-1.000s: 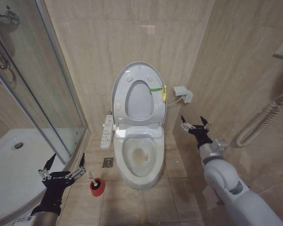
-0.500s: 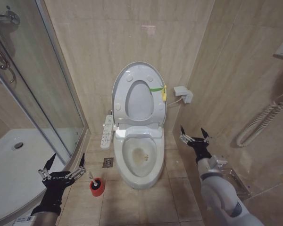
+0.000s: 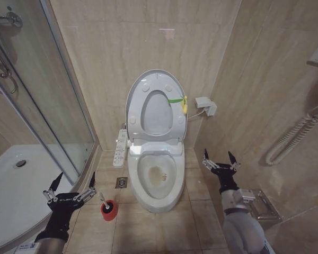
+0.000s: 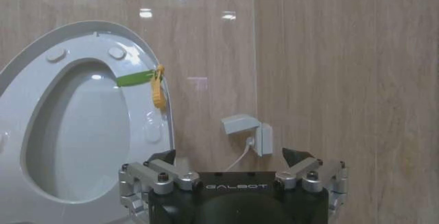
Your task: Open the toilet lid, clean the toilet bowl with a toilet brush, close the toilet lid, and flush.
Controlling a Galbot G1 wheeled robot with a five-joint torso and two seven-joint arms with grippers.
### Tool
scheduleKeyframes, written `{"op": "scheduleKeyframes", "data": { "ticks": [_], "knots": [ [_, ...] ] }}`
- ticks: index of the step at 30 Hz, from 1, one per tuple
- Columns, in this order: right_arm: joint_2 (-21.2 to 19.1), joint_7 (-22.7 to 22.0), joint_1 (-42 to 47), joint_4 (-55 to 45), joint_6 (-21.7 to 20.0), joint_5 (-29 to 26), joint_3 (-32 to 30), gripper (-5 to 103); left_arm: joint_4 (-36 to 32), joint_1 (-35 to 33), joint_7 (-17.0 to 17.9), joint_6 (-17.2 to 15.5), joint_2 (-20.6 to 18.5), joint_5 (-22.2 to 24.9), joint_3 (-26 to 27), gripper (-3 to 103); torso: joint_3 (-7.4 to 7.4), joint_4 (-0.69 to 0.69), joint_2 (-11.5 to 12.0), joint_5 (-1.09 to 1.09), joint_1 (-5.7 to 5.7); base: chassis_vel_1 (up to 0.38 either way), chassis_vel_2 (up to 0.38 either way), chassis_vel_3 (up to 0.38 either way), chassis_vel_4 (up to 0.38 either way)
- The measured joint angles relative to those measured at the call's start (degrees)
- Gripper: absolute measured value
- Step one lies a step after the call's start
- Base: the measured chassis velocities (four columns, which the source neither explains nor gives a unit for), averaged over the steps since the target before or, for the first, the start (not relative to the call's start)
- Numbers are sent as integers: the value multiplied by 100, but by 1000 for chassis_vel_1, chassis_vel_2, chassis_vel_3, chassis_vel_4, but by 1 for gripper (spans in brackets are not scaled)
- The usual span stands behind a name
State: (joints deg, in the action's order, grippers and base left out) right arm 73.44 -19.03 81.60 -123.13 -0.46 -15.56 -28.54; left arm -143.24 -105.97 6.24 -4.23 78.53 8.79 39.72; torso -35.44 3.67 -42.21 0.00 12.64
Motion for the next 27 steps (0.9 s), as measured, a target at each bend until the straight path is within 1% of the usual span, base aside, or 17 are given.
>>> {"op": "scheduleKeyframes", "data": {
  "ticks": [5,12,19,27],
  "knots": [
    [82,88,135,-76,34,62,-79,100,0,0,0,0,0,0,0,100,0,-1,0,0,0,0,0,0,0],
    [180,288,531,-238,174,307,-183,100,0,0,0,0,0,0,0,100,0,0,0,0,0,0,0,0,0],
    [335,300,743,-471,197,432,-143,100,0,0,0,0,0,0,0,100,0,0,0,0,0,0,0,0,0],
    [393,314,897,-678,198,474,-128,100,0,0,0,0,0,0,0,100,0,0,0,0,0,0,0,0,0]
  ]
}}
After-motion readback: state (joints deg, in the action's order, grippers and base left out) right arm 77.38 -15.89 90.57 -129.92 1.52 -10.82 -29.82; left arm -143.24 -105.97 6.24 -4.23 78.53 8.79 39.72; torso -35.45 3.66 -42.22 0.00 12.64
